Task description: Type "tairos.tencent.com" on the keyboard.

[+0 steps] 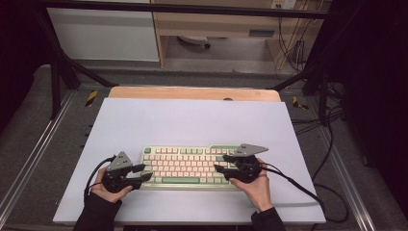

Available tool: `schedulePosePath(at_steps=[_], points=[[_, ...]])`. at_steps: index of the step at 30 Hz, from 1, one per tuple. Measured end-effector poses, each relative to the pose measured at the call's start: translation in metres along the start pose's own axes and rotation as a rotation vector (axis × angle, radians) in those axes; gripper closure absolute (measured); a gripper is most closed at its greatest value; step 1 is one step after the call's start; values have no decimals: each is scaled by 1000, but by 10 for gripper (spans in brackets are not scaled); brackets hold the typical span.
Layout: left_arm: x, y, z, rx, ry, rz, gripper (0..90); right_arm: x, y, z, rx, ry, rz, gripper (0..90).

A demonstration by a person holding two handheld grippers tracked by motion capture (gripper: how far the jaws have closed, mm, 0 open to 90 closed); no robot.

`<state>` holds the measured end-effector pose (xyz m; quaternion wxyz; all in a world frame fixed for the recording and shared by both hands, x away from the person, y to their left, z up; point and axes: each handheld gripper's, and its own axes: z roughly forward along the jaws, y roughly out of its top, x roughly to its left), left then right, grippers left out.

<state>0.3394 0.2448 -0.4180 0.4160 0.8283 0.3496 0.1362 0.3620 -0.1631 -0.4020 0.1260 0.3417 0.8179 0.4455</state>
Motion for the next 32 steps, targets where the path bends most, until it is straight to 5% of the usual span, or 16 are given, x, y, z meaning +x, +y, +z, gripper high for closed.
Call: schedulePosePath(at_steps=[9,17,32], points=[[10,-12,-8,7,3,-25,254,-30,-29,-26,-11,-56,64,145],[15,-21,-12,13,15,-29,81,-47,-53,-39,-10,-56,118,53],[19,-28,-13,-3,6,-35,59,-48,-66,-41,35,-70,110,5]])
